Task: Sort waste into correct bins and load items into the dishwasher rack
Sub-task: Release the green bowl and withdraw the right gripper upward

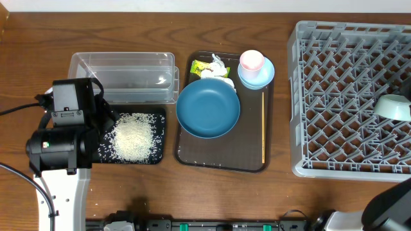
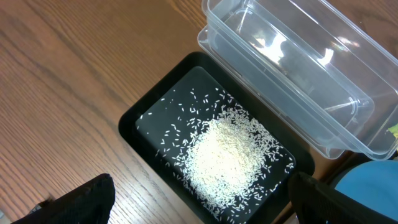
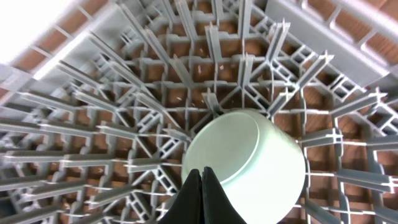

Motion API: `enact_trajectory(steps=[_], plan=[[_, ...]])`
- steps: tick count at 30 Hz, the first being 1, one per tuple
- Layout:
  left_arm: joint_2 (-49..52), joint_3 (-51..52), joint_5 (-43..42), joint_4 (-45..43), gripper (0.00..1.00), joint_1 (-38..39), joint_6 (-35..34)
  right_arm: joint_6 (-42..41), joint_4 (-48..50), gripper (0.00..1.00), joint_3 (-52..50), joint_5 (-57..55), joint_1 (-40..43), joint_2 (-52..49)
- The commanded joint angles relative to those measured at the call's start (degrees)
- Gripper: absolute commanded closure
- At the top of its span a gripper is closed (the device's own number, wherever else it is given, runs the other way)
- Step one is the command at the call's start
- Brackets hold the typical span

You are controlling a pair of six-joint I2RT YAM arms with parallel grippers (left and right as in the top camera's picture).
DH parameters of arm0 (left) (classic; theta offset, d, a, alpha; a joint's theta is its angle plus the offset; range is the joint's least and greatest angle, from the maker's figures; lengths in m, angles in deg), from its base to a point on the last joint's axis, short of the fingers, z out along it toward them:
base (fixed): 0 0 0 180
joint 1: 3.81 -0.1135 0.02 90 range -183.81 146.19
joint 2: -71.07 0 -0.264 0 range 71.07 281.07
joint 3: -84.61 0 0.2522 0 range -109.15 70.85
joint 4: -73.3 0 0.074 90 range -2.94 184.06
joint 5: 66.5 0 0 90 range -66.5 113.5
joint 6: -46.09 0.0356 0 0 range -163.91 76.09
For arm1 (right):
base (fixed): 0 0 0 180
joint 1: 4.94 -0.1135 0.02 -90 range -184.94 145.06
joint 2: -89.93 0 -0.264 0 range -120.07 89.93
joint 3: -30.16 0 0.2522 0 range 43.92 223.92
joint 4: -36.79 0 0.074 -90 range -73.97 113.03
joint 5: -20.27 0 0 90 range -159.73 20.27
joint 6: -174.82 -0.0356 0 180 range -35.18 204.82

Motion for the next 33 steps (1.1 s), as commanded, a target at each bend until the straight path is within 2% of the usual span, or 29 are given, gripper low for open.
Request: enact_trajectory(steps=[1,12,33], plan=[[0.3,-0.7,1.3,0.3,0.09,-0.3,0.1,0.3,-0.3,0.99,0.1,-1.4,-0.2,-3.2],[0.3,-0.7,1.3,0.3,0.09,-0.3,0.1,0.3,-2.2,0.99,0.1,-6.4,-0.1,-5.8],[0.3,-0.7,1.3,0.3,0.09,-0.3,0.1,1.4,0.0,0.99,0.1,-4.8,0.1,-9.9]])
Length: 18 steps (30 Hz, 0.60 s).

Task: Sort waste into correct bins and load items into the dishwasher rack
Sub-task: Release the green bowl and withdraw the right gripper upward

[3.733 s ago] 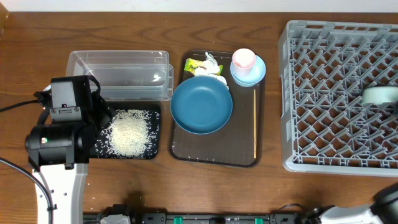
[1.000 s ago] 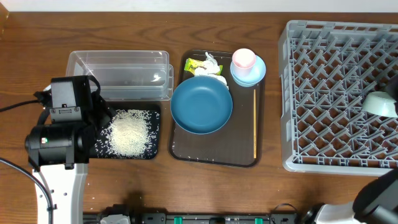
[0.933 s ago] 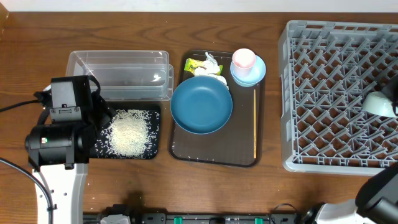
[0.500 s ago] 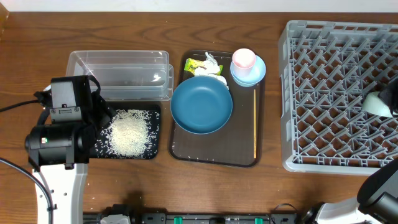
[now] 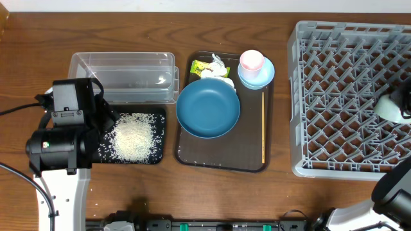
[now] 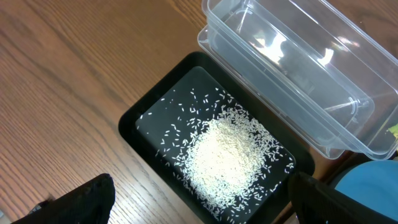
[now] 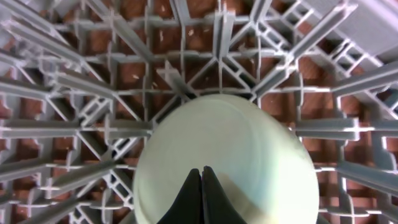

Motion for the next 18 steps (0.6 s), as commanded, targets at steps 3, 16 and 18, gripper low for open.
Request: enact_trajectory(steps=[3,16,18], plan=[[0.3,-0.7,1.3,0.3,0.09,-0.3,0.1,0.8,-1.5,0.99,0.1,-0.1,0.1,-0.6],[0.3,-0.7,1.3,0.3,0.09,-0.3,0.1,-2.3,-6.3,0.99,0.1,-1.4,0.0,5.4],[0.3,-0.7,1.3,0.3,0.09,-0.3,0.1,-2.2,-6.4,0.99,0.1,0.9,0.0,8.0]])
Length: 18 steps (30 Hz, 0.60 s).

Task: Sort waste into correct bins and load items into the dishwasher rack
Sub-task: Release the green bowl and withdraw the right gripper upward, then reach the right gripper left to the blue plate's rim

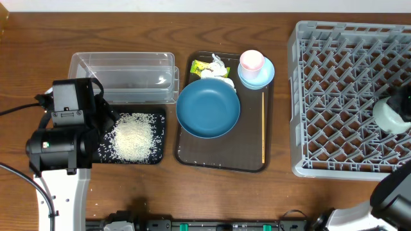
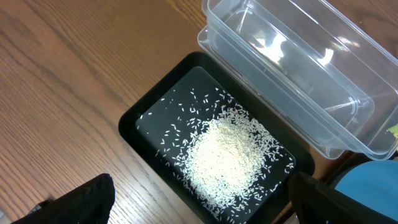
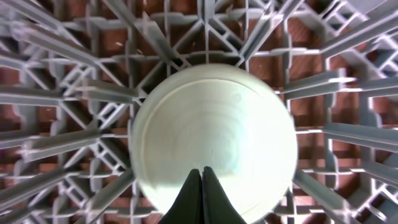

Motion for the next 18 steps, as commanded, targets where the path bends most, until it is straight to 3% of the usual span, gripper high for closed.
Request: enact_trajectory(steps=[1,4,5,6,8,13,18], plan=[[0.3,-0.7,1.3,0.3,0.09,-0.3,0.1,-1.0,0.0,0.99,0.1,2.7,0.0,5.8],[0.3,-0.7,1.3,0.3,0.09,-0.3,0.1,-1.7,1.6,0.99,0.1,12.2,0.0,10.8],[0.3,-0.7,1.3,0.3,0.09,-0.3,0.1,-2.2,2.9,0.96,0.1,17.5,0.0,12.5],[0.3,-0.7,1.3,0.3,0.09,-0.3,0.1,-2.3,4.4,0.84,0.1,23.6,0.0,14.0],[0.3,-0.7,1.3,0.3,0.09,-0.3,0.1,-2.3,8.0,0.04,0.1,37.5,0.0,16.7],[0.3,-0.7,1.3,0.3,0.09,-0.3,0.1,-2.3,18.3,0.01,0.1,61.6,-2.7,19.3],[0.3,-0.7,1.3,0.3,0.09,-0.3,0.1,0.2,17.3,0.01,0.1,62.3,-12.9,19.3]])
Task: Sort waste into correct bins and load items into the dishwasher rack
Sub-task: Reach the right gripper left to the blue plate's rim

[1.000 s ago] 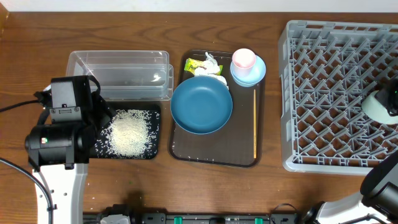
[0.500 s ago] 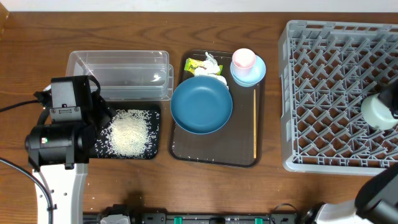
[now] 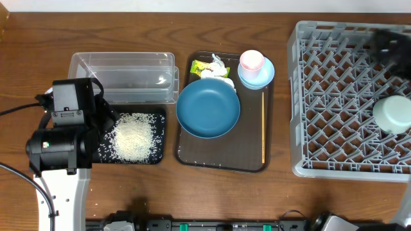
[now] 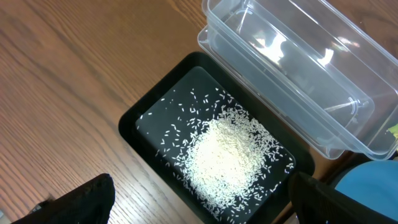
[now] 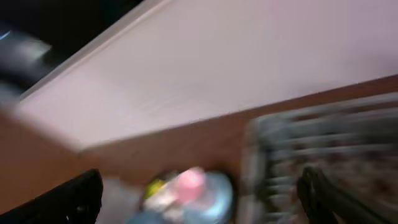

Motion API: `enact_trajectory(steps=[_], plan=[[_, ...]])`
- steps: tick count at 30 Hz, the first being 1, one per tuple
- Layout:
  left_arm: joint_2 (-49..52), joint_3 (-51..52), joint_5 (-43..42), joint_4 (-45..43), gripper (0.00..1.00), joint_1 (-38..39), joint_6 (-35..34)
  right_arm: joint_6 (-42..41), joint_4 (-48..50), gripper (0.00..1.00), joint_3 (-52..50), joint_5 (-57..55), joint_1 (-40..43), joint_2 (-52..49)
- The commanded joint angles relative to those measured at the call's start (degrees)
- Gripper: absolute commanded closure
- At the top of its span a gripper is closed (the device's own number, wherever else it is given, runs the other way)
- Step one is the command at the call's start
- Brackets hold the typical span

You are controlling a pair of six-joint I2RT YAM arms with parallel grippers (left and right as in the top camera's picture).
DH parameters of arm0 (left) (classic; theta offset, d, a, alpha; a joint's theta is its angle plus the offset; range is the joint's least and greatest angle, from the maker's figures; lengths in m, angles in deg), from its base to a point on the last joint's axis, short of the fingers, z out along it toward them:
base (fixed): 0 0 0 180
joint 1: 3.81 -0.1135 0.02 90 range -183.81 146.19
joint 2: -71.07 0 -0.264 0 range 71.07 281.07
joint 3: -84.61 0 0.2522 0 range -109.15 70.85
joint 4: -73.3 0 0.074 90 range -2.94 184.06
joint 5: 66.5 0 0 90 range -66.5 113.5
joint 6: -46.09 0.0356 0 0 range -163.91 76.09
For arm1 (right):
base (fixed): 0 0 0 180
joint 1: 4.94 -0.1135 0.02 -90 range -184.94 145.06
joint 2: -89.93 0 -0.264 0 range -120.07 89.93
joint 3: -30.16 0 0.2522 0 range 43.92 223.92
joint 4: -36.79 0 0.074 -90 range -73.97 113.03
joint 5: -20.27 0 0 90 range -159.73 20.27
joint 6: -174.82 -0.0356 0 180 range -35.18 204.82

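Observation:
A pale green bowl [image 3: 392,113] lies upside down on the grey dishwasher rack [image 3: 334,96], near its right edge. My right gripper [image 3: 387,43] is a dark blur above the rack's far right part, away from the bowl. In the blurred right wrist view the right gripper [image 5: 199,199] is open and empty, with its fingers [image 5: 78,196] wide apart. My left gripper [image 4: 199,211] hangs open over the black bin of rice [image 4: 217,149]. On the brown tray [image 3: 221,160] sit a blue bowl [image 3: 208,108], a pink cup [image 3: 252,61] on a light blue plate [image 3: 263,76], a chopstick [image 3: 262,127] and wrappers [image 3: 207,66].
A clear plastic bin [image 3: 124,77] stands behind the black bin [image 3: 106,151] at the left. The left arm's body [image 3: 64,138] covers the table's left side. Several upright prongs fill the rack.
My right gripper, which was shut right above the upside-down green bowl, is now open and far from it, toward the rack's back. The bowl stays on the rack. The left arm is unchanged.
The right gripper first held the green bowl tilted over the rack's right side. The bowl then sat lower and flatter, and then lay bottom up on the prongs. Now the gripper is open and away. The left gripper stayed open over the rice bin throughout.

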Motion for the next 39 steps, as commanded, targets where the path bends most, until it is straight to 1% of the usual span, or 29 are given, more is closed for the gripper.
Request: enact_trajectory(steps=[1,4,9,10,12,14,17,19,20,21,22,24,25,27,29,31,33,37,39], plan=[[0.3,-0.7,1.3,0.3,0.09,-0.3,0.1,3.7,-2.6,0.01,0.0,5.4,-8.0,-0.3],[0.3,-0.7,1.3,0.3,0.09,-0.3,0.1,7.6,-7.3,0.01,0.0,-8.8,-18.7,-0.4],[0.3,-0.7,1.3,0.3,0.09,-0.3,0.1,7.9,-11.6,0.01,0.0,-42.9,-39.6,-2.3],[0.3,-0.7,1.3,0.3,0.09,-0.3,0.1,7.9,-11.8,0.01,0.0,-47.6,-43.6,-3.1],[0.3,-0.7,1.3,0.3,0.09,-0.3,0.1,7.8,-11.7,0.01,0.0,-53.5,-50.5,-5.3],[0.3,-0.7,1.3,0.3,0.09,-0.3,0.1,7.9,-11.6,0.01,0.0,-55.8,-55.7,-7.6],[0.3,-0.7,1.3,0.3,0.09,-0.3,0.1,6.4,-11.6,0.01,0.0,-56.5,-60.8,-11.0],[0.3,-0.7,1.3,0.3,0.09,-0.3,0.1,4.0,-11.2,0.01,0.0,-54.9,-63.1,-13.3],[0.3,-0.7,1.3,0.3,0.09,-0.3,0.1,4.1,-10.7,0.01,0.0,-52.9,-64.0,-14.3],[0.3,-0.7,1.3,0.3,0.09,-0.3,0.1,5.3,-9.9,0.01,0.0,-50.4,-64.9,-15.4],[0.3,-0.7,1.3,0.3,0.09,-0.3,0.1,7.2,-9.1,0.03,0.0,-48.0,-65.8,-16.5],[0.3,-0.7,1.3,0.3,0.09,-0.3,0.1,10.4,-7.8,0.11,0.0,-44.1,-67.5,-18.6],[0.3,-0.7,1.3,0.3,0.09,-0.3,0.1,11.9,-7.3,0.12,0.0,-42.7,-68.5,-20.0],[0.3,-0.7,1.3,0.3,0.09,-0.3,0.1,14.0,-7.1,0.11,0.0,-41.3,-70.4,-22.2],[0.3,-0.7,1.3,0.3,0.09,-0.3,0.1,15.5,-7.2,0.07,0.0,-41.4,-72.2,-24.4],[0.3,-0.7,1.3,0.3,0.09,-0.3,0.1,17.1,-7.2,0.07,0.0,-41.4,-74.2,-27.0],[0.3,-0.7,1.3,0.3,0.09,-0.3,0.1,18.4,-7.2,0.13,0.0,-42.3,-75.8,-29.1],[0.3,-0.7,1.3,0.3,0.09,-0.3,0.1,18.4,-7.7,0.23,0.0,-48.7,-77.5,-31.7],[0.3,-0.7,1.3,0.3,0.09,-0.3,0.1,18.4,-7.9,0.31,0.0,-49.8,-77.7,-32.4]])
